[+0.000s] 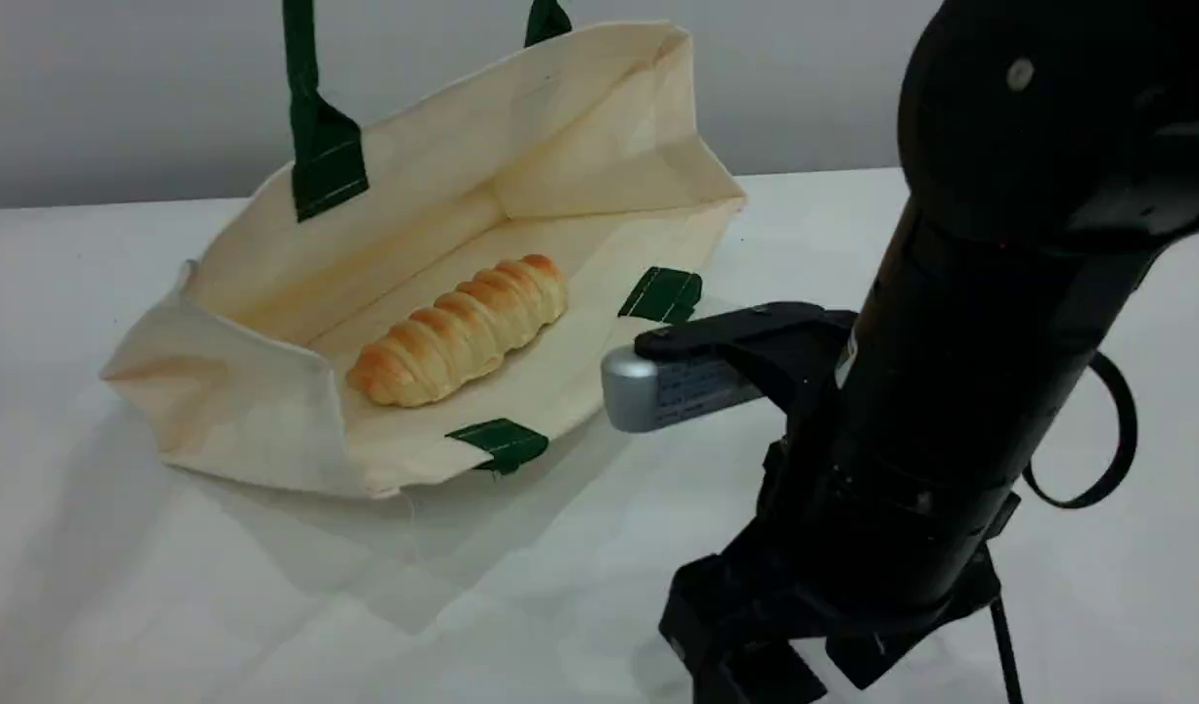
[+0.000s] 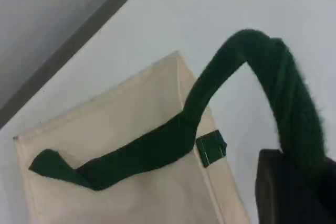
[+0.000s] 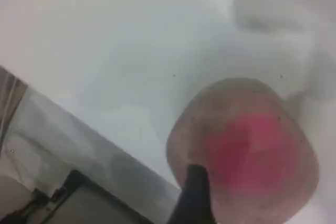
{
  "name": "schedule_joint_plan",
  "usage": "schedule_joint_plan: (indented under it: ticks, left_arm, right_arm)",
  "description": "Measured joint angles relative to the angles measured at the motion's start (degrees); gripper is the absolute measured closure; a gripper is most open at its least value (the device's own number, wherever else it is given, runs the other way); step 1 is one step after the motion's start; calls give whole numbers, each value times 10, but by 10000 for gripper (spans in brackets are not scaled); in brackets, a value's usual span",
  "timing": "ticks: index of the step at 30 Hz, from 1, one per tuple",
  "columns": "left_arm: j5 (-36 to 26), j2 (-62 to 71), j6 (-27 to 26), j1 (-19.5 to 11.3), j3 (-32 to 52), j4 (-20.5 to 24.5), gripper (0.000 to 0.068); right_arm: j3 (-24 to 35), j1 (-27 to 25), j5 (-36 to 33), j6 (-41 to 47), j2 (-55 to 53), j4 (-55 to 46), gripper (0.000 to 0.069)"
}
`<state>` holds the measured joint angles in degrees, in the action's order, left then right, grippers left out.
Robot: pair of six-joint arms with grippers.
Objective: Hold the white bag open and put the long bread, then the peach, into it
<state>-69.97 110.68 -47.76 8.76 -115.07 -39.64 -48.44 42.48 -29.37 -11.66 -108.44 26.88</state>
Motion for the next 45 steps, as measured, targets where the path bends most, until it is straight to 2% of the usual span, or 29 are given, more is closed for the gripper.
schedule_joint_plan:
  ticks: [34, 45]
  left_arm:
    - [0, 0, 1, 0, 0, 0, 584]
    - [0, 0, 0, 0, 0, 0, 584]
  right_arm:
    - [0, 10, 23, 1, -8, 20, 113]
    - [0, 10, 20, -22, -34, 19, 113]
